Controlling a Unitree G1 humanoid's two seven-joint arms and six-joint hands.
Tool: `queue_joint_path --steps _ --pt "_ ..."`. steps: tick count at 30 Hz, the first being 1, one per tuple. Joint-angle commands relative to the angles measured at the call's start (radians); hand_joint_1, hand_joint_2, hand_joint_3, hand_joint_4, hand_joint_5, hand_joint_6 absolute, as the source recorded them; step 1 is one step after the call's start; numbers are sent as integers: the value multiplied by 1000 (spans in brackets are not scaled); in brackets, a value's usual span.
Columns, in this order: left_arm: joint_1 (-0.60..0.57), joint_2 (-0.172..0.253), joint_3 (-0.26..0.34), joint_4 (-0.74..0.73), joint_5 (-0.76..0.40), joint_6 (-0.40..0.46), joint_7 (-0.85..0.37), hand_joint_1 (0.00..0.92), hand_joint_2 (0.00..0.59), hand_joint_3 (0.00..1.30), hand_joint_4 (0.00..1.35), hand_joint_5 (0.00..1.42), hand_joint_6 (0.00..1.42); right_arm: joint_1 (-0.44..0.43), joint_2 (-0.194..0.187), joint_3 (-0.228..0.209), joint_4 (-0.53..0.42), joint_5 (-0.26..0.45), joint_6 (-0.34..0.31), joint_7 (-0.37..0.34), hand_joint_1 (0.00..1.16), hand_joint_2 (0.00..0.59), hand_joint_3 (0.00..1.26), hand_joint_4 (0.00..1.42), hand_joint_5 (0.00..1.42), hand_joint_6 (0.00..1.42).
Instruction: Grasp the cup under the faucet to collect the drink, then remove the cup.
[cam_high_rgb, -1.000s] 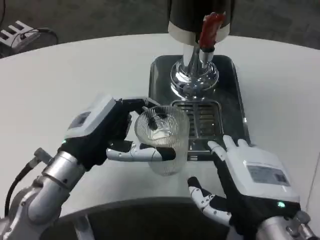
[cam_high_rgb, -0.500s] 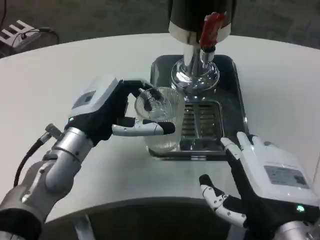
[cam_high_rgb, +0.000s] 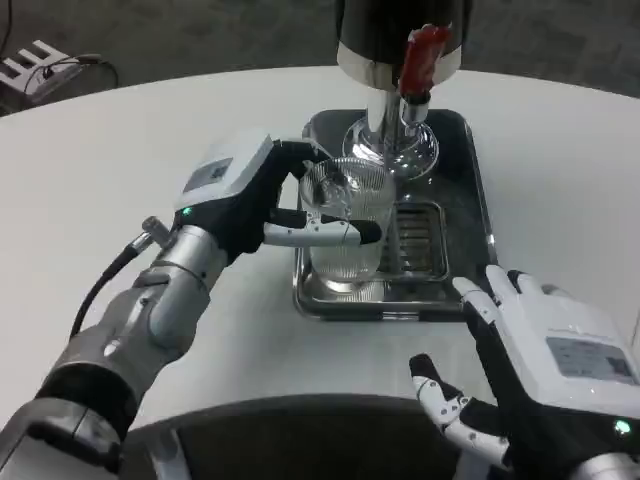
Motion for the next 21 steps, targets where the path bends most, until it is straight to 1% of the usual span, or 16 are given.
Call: queue_joint_path --steps 1,7,15,21 --pt "-44 -23 -12 24 3 29 30 444 13 1054 1135 1365 1424 37 65 18 -27 -12 -13 13 253 467 133 0 0 0" --pt "-85 -47 -24 51 6 74 36 444 13 1054 1135 1365 1424 22 74 15 -24 -10 -17 21 250 464 134 0 0 0" --pt "-130 -86 -37 77 2 128 42 444 12 1054 1135 1365 1424 19 72 -7 -27 -3 -17 29 245 460 134 0 0 0" --pt "-148 -102 -37 85 -3 147 45 444 11 1054 1135 1365 1424 18 75 -12 -17 10 -17 25 243 459 134 0 0 0"
